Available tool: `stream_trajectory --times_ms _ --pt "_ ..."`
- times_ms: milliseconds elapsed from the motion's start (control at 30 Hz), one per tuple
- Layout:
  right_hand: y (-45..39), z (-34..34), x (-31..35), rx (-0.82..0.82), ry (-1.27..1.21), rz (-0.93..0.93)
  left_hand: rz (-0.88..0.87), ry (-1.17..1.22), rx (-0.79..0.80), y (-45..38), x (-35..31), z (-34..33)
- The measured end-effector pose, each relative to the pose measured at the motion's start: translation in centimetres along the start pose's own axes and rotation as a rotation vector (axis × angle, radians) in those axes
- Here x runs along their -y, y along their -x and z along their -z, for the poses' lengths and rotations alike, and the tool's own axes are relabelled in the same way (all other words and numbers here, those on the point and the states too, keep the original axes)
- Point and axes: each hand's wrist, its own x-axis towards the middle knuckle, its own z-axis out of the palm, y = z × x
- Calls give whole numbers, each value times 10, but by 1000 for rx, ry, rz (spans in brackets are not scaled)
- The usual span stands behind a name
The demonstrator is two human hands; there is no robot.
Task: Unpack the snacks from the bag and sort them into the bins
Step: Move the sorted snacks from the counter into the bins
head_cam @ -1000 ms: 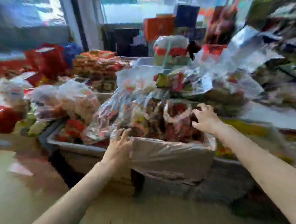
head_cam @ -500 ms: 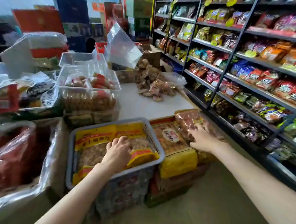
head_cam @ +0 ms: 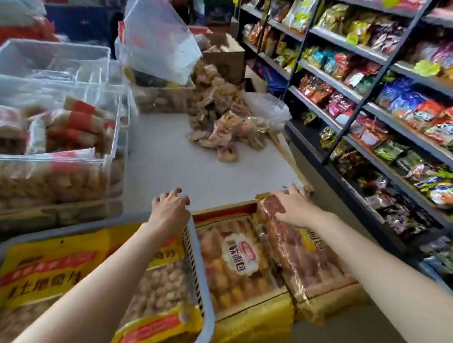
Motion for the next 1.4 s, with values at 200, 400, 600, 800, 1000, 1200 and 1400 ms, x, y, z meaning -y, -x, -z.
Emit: stream_trajectory --times_ms 200,400,600,800,1000,1200,1400 --pt "-130 14 7 11 34 121 0 -48 18 -97 -17 -14" --pt "-231 -10 24 35 5 254 101 -71 130 -182 -24 -51" --pt "-329 -16 10 3 -25 292 214 -116 297 -246 -18 -84" --pt "-426 -12 38 -152 -66 456 231 -81 480 -259 -19 -95" --pt "-469 -29 71 -27 184 387 225 -95 568 -269 -12 -90" --pt "-456 -32 53 40 303 522 219 -129 704 -280 2 -88" --pt "-381 -52 34 182 300 698 211 -127 710 -281 -2 -85"
